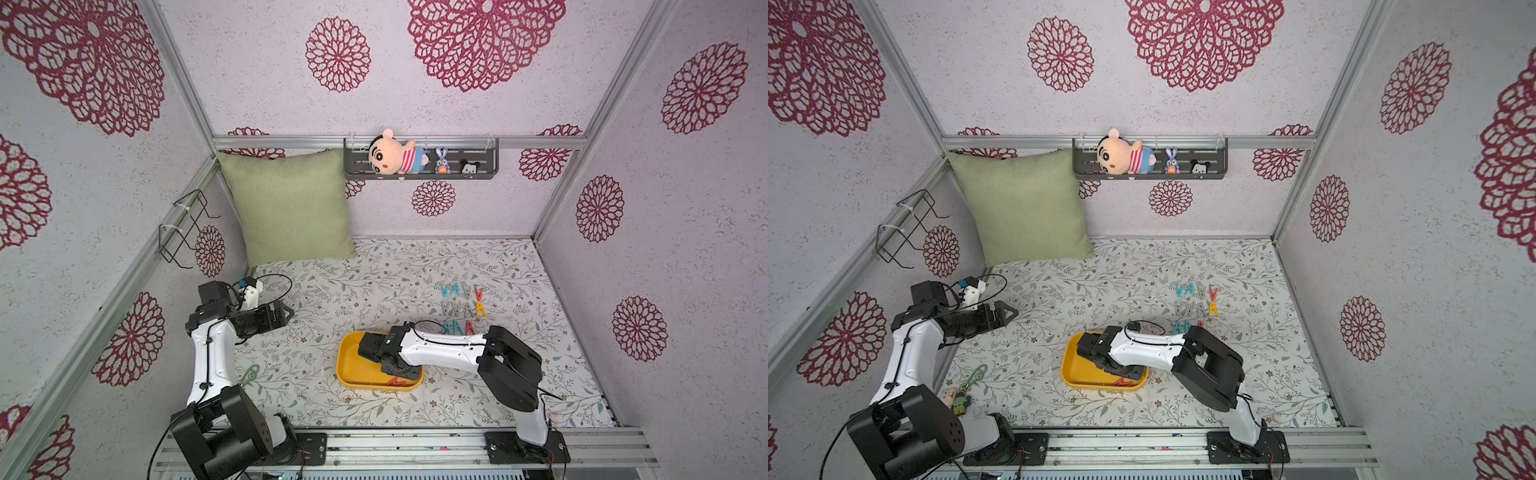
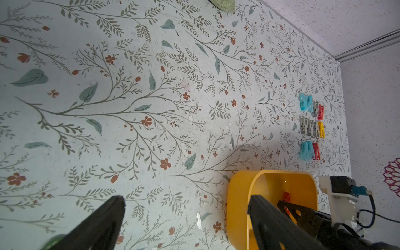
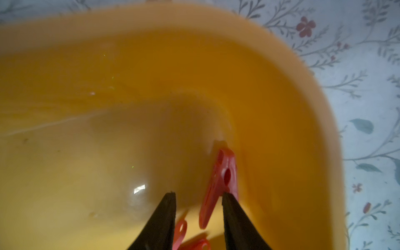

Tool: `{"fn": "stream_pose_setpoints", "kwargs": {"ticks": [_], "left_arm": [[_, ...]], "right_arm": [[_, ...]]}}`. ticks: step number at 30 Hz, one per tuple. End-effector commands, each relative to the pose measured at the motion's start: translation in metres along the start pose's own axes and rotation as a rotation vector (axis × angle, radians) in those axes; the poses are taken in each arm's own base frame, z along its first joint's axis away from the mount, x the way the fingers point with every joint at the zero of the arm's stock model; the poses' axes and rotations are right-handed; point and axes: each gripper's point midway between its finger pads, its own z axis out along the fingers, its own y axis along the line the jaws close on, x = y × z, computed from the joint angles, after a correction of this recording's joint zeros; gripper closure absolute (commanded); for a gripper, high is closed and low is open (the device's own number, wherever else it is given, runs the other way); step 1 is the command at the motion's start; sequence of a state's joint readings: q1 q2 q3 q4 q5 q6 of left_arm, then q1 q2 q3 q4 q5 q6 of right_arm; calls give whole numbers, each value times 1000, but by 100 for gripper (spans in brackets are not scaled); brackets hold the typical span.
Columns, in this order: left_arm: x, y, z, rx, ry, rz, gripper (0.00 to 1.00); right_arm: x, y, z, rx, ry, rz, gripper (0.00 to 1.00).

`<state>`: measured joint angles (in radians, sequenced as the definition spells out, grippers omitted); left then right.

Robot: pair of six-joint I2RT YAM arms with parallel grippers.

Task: Take the clothespins out of the storage box
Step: Pick up the clothespin from the storage box.

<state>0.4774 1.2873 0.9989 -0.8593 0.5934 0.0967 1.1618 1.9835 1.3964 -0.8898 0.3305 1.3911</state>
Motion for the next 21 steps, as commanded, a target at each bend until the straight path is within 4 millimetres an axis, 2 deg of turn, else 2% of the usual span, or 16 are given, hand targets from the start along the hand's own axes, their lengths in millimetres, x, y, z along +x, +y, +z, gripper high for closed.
{"fn": "stream_pose_setpoints", "kwargs": {"ticks": [1, 6, 12, 16, 21], "left_arm": [[-6, -7, -5, 16, -12, 13, 3], [-5, -7, -5, 13, -12, 13, 3], [-6, -6, -6, 12, -13, 13, 3], [-6, -6, -5, 11, -14, 14, 3], [-6, -6, -5, 11, -14, 14, 3]], "right_arm": [[-3, -2, 7, -27, 7, 42, 59], [-5, 14, 12, -84, 9, 13, 61], [-14, 40, 4, -194, -27, -48, 72], [-21, 55, -5, -264, -55, -92, 75], [-31, 58, -19, -278, -94, -125, 74]]}}
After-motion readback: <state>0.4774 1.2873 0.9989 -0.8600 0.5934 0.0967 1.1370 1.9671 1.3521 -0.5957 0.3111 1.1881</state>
